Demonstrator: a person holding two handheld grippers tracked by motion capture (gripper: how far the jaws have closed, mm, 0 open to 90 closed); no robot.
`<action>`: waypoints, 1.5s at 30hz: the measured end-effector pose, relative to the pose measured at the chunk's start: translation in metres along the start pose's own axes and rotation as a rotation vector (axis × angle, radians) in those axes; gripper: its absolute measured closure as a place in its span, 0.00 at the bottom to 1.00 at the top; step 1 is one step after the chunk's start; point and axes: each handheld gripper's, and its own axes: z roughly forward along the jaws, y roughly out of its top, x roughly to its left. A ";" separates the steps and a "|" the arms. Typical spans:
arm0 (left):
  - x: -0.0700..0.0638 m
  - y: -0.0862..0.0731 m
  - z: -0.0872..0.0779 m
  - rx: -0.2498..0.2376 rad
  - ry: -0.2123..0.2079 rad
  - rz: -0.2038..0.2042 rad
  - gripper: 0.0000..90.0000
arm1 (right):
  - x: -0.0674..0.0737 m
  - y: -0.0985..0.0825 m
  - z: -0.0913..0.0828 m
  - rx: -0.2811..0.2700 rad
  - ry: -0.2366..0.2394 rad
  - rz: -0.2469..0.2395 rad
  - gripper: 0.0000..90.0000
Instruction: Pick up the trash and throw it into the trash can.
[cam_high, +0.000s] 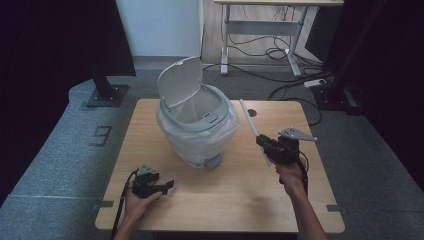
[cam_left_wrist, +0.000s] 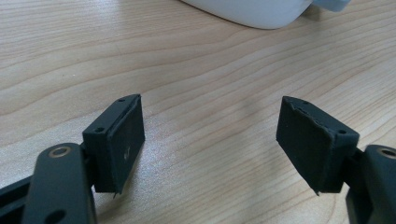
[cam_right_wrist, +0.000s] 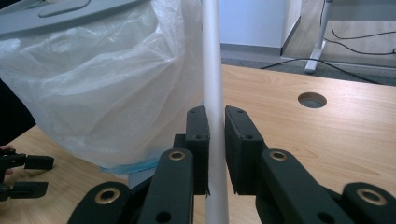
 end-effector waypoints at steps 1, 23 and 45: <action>0.000 0.000 0.000 0.000 0.000 0.000 0.26 | 0.001 0.000 0.000 -0.002 0.002 0.000 0.89; -0.001 -0.001 0.001 -0.009 0.000 0.010 0.25 | 0.010 0.007 0.000 -0.010 0.024 -0.017 0.88; -0.003 -0.001 0.003 -0.009 -0.004 0.030 0.24 | 0.017 0.009 0.008 -0.007 0.040 -0.016 0.89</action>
